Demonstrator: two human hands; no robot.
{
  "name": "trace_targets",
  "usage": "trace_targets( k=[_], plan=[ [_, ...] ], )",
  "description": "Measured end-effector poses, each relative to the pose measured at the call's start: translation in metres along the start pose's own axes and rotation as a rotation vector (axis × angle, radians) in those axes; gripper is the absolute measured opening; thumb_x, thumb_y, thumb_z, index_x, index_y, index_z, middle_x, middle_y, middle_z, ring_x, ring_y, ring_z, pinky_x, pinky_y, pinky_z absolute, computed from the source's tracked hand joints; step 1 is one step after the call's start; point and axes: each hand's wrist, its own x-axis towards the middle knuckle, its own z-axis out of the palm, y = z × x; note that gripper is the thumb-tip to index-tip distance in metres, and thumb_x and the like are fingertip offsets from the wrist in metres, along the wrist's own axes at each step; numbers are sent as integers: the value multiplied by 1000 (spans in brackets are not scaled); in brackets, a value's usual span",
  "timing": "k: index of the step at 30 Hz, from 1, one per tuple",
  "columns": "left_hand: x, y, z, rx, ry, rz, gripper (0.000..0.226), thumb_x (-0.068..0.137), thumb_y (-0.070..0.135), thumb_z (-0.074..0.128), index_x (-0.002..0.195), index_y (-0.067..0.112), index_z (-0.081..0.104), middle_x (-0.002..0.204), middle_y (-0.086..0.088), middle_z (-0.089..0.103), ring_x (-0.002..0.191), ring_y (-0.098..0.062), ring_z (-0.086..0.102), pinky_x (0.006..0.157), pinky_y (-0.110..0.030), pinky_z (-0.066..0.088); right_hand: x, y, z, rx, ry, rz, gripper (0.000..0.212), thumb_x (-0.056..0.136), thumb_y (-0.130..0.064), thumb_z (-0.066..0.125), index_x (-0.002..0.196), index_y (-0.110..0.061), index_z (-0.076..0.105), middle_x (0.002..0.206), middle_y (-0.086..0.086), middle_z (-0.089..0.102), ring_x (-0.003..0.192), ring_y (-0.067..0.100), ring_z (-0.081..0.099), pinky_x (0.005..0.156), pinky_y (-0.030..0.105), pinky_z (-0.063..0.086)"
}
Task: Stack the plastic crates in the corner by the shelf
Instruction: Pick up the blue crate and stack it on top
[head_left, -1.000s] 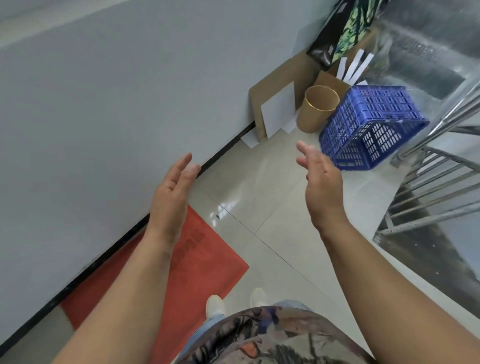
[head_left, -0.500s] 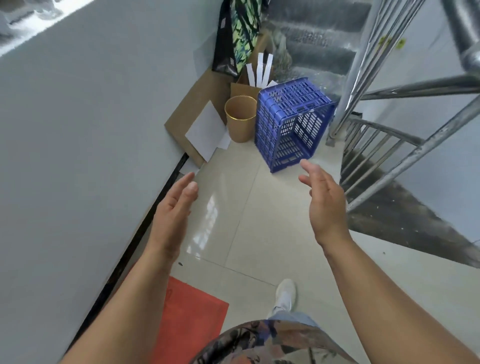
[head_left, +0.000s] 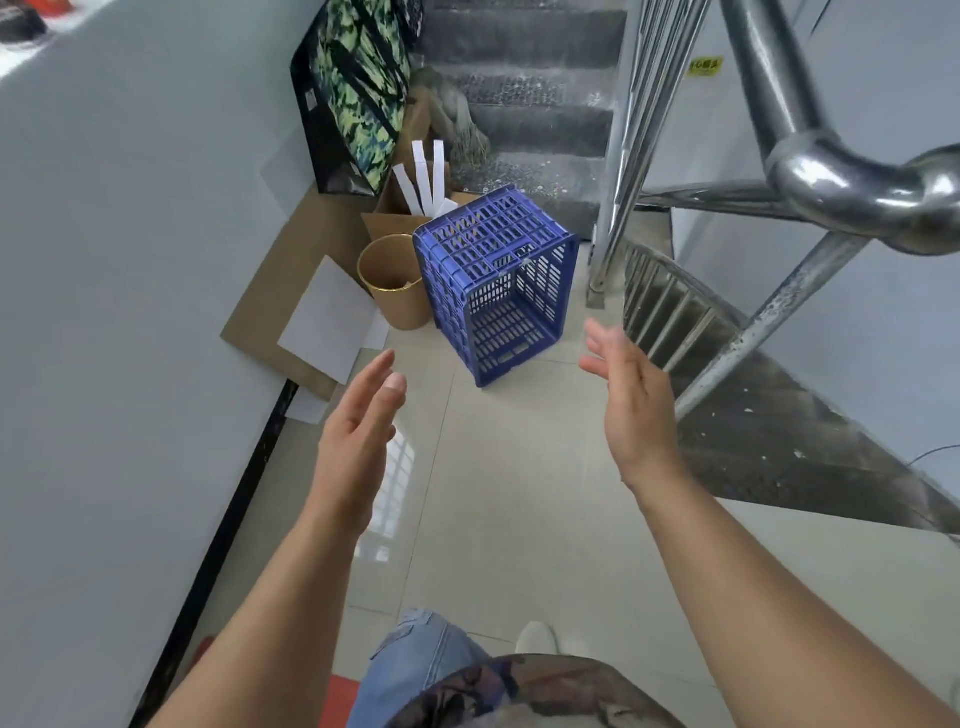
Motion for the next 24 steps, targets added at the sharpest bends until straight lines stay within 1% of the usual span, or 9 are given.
trace_targets(
  k=[2,5,9,11,13,15,17,22,24],
  plan=[
    [17,3,6,0,6,-5,37,76,56,50,113,52,50,131,13,53,119,-7,53,99,-34,43,17,2,5,19,-4,16,34,101,-39,30,122,-33,56,117,-12,59,104,3,59,74,-4,36],
    [46,6,15,-12,18,-6,41,78,54,49,118,49,50,131,11,54,117,-7,54,99,-35,42,45,1,15,14,-13,20,41,102,-38,30,128,-24,57,120,-11,59,103,0,59,74,-4,36],
    [96,13,25,-23,31,2,35,93,45,45,128,42,49,133,7,53,118,-10,54,102,-39,41,91,-7,34,-7,-42,-6,43,102,-36,30,132,-19,56,126,-9,58,106,6,59,78,-3,39],
    [127,21,28,-23,26,6,38,94,44,41,131,39,47,135,5,51,120,-13,52,104,-40,39,120,-13,45,-23,-32,-21,39,102,-31,35,130,-18,57,124,-7,60,109,9,60,86,5,43],
    [160,31,31,-8,17,5,41,94,44,39,134,37,44,138,4,48,122,-14,50,105,-42,38,151,-17,56,-73,-31,-30,35,99,-18,42,131,-14,56,128,-1,60,115,10,57,99,18,42],
    [191,39,29,3,15,4,40,94,44,40,133,37,44,140,4,48,124,-16,48,106,-43,38,182,-20,69,-121,-65,-19,41,95,-7,46,136,-12,51,133,3,57,115,6,53,98,14,39],
    [224,43,24,12,7,-3,37,94,43,41,131,39,45,143,4,46,128,-16,46,107,-43,37,214,-24,82,-163,-83,-9,45,93,-6,48,138,-13,48,134,3,55,109,2,53,91,9,37],
    [305,44,11,41,-41,-35,42,93,43,43,134,38,45,144,9,45,131,-14,43,108,-43,36,285,-26,116,-250,-103,-6,47,91,-15,54,138,-16,49,135,-1,54,109,4,56,104,29,39],
    [333,41,13,62,-57,-65,44,90,50,40,133,40,45,145,11,44,132,-14,42,109,-43,35,309,-19,127,-268,-118,2,46,90,-20,56,136,-18,51,134,-2,55,110,6,57,106,35,40]
  ],
)
